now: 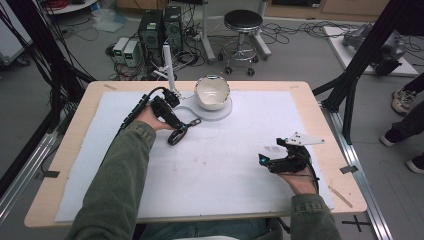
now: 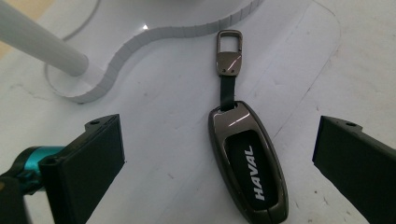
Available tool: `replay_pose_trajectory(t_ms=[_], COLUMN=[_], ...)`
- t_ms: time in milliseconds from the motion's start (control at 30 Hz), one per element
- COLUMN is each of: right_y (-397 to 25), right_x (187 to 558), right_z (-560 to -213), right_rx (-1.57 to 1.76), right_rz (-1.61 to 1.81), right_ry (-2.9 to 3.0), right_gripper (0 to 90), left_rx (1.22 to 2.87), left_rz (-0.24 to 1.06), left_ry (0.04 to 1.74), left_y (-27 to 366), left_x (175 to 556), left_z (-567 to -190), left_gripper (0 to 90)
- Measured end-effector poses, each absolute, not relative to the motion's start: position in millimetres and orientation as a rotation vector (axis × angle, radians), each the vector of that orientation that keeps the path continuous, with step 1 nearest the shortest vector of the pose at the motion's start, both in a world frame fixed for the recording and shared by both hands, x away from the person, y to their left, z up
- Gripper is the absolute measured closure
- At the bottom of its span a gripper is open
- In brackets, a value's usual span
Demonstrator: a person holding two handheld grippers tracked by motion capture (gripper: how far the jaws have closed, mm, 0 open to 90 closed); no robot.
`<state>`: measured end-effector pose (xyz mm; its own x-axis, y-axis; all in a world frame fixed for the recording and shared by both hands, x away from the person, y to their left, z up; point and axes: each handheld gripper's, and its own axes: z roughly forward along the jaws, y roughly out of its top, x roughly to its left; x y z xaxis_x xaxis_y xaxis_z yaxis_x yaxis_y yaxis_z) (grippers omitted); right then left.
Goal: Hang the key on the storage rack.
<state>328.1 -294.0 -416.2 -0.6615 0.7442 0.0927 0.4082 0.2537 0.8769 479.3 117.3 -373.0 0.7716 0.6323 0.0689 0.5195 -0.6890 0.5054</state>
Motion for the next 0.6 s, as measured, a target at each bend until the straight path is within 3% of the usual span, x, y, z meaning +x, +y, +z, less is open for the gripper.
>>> replay_pose_trajectory(t_ms=[467,600], right_y=[-295,-295], right_x=[329,329], right_z=[-417,-417], right_rx=[1.059,1.065], right_rz=[1.37,1.365], right_ry=[2.192,2.198], right_gripper=[0.6,0.6], left_rx=[2.552,2.575], left_rz=[0.283,0.262], left_ry=[0.865,0.871], left_y=[91,88], left_x=[503,508], left_z=[-390,-394], left_gripper=[4.4,8.9])
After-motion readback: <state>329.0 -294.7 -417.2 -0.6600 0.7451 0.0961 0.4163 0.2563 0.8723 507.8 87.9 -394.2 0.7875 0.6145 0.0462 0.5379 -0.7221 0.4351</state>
